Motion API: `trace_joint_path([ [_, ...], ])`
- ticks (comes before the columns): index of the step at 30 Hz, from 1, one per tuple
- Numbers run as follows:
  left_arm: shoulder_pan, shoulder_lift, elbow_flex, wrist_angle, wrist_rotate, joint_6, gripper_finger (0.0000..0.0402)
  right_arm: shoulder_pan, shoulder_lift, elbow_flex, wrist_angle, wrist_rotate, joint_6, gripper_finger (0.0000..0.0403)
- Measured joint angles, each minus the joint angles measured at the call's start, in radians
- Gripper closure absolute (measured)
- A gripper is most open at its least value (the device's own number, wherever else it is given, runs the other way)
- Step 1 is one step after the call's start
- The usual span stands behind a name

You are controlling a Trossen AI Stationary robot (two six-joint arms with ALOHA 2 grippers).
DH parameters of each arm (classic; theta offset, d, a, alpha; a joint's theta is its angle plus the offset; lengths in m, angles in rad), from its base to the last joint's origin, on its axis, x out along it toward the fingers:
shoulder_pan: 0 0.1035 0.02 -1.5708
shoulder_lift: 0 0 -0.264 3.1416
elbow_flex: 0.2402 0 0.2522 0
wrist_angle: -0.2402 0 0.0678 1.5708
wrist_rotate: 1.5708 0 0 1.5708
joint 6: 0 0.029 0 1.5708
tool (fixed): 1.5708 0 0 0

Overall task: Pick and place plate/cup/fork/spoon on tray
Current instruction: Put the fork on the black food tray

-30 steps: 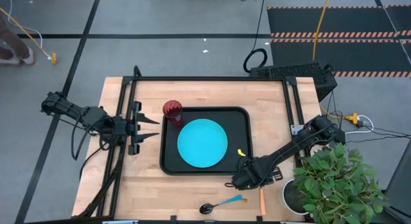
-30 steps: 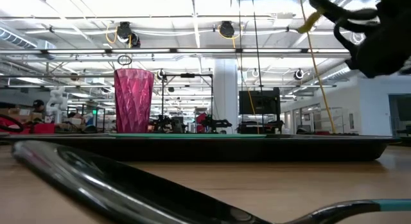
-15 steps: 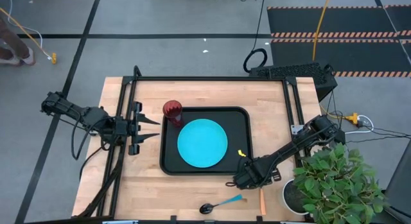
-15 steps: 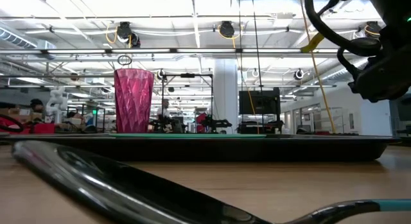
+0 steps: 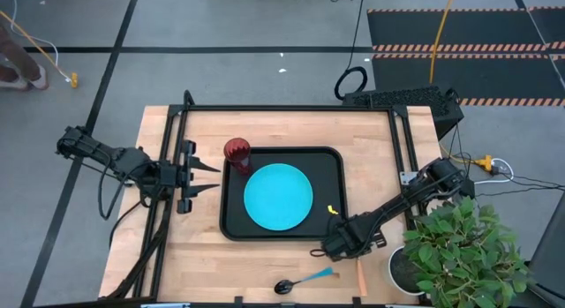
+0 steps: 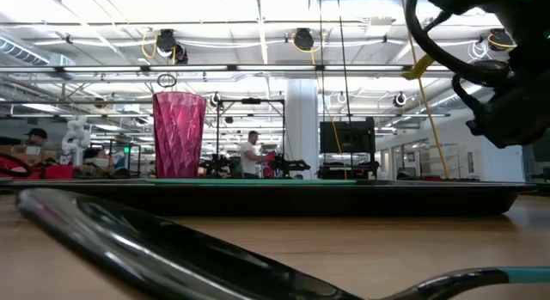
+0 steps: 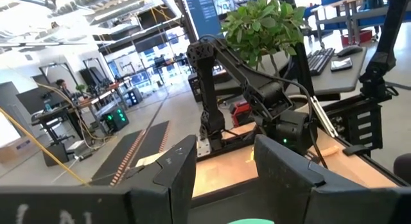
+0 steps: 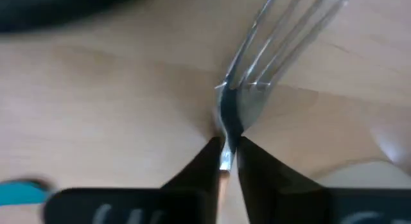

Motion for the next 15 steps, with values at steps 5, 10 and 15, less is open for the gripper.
trace_joint_path([
  [5, 0.0, 0.0, 0.0, -0.003, -0.008, -0.031, 0.0241, -0.013, 0.001, -0.003, -0.033, -0.066, -0.048, 0.0389],
  [10, 0.0, -0.001, 0.0, -0.016, -0.008, -0.05, 0.0241, -0.021, -0.016, -0.003, -0.042, -0.085, -0.076, 0.0398],
  [15, 0.0, -0.001, 0.0, -0.026, -0.008, -0.053, 0.0241, -0.026, -0.104, -0.002, -0.057, -0.064, -0.032, 0.0402],
])
